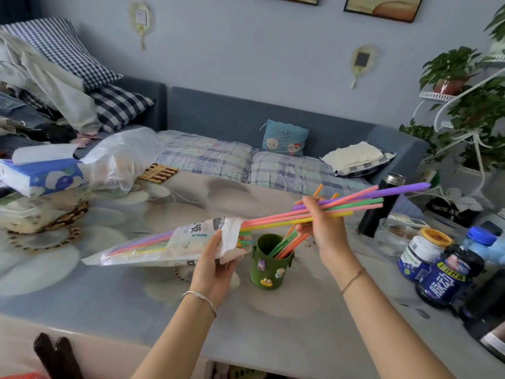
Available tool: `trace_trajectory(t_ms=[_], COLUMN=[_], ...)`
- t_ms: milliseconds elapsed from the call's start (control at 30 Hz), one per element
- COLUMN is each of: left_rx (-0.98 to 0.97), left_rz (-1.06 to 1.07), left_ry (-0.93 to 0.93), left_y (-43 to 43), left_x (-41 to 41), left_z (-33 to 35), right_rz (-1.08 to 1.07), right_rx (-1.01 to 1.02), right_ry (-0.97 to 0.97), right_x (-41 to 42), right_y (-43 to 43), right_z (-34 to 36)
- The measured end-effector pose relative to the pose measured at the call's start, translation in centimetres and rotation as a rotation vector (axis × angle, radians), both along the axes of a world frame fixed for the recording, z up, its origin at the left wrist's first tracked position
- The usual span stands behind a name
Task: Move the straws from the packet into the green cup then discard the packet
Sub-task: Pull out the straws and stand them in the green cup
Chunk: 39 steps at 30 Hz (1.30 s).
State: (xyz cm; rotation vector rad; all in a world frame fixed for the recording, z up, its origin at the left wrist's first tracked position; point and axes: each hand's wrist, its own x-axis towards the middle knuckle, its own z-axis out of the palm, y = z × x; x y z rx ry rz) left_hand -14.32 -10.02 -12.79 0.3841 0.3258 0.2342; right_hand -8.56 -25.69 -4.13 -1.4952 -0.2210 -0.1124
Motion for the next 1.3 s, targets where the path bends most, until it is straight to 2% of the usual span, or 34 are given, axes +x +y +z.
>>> trace_trajectory(t_ms=[267,467,700,900,1100,1300], left_rx=[0.011,0.009,0.024,0.02,0.006,0.009], left_rz=[0.005,0.006,0.016,0.011,0.006,-0.003], left_ry=[-0.004,0.008,0.003,-0.007,0.002,-0.016], left_y=[0.7,0.5,0.5,0.5,0.3,0.4], left_x=[-0.2,-0.3,-0.5,-0.5,-0.3,-0.1], left_z=[0.0,-0.1,0.0,0.0,-0.3,-0.1], right_rz=[-0.124,-0.182,-0.202,-0.185,-0.07,0.009], right_rx=[-0.111,-0.263,-0.336,-0.507,-0.761,-0.88], right_ry=[-0.083,-0.152,-0.172,-0.207,-0.13,-0.011], right_x=[0.9,1.4,1.3,1.5,3.3,4.9], right_y=[-4.6,-5.4,-5.5,-4.0,-1.0,1.8], right_z=[4.5,4.6,5.0,4.3,1.2,-1.9])
